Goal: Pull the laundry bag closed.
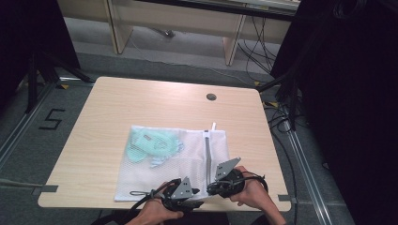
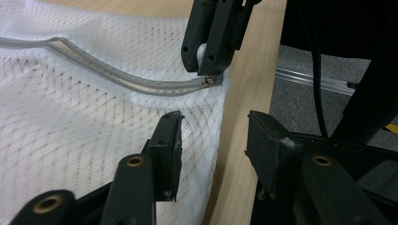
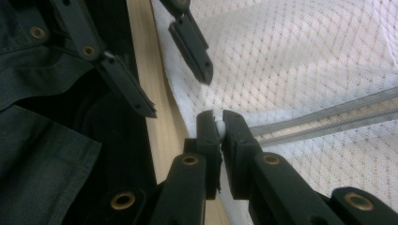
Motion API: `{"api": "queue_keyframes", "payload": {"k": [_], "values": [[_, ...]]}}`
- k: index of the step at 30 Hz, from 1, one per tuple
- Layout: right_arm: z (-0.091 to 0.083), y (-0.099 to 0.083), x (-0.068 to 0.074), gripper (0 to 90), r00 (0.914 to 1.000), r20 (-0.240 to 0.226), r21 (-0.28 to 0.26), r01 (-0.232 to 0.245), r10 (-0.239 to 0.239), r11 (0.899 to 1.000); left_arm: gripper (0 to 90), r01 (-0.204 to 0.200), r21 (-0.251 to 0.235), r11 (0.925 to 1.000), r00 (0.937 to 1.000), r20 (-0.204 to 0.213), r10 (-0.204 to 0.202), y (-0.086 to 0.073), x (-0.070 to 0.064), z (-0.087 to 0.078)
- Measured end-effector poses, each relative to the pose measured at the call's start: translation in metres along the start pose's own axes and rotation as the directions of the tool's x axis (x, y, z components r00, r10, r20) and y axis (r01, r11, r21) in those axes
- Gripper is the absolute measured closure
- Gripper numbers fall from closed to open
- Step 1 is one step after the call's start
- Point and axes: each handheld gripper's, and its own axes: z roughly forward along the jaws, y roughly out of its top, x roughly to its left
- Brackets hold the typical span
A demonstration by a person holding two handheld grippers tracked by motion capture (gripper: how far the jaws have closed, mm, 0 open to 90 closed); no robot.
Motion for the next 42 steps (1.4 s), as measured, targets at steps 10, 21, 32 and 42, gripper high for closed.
{"api": "queue_keyframes", "payload": {"k": [10, 21, 32, 42], "values": [[0.0, 0.001, -0.001, 86.1, 0.9999, -0.009, -0.006, -0.012, 0.012, 1.0, 67.0, -0.06, 0.019, 0.998, 0.9981, -0.015, 0.06, 0.003, 0.0, 0.013], [0.001, 0.001, -0.001, 86.1, 0.9999, -0.004, -0.006, -0.013, 0.013, 1.0, 78.0, -0.09, 0.03, 0.9955, 0.9959, 0.001, 0.09, 0.005, 0.002, 0.019], [0.002, 0.0, -0.003, 86.1, 0.9999, -0.002, -0.002, -0.015, 0.015, 1.0, 88.0, -0.136, 0.027, 0.9904, 0.9906, -0.012, 0.136, 0.004, -0.001, 0.018], [0.003, -0.005, -0.009, 86.2, 0.9951, -0.05, -0.006, -0.086, 0.085, 0.996, 88.5, -0.115, 0.025, 0.9931, 0.9934, 0.001, 0.115, 0.004, -0.001, 0.017]]}}
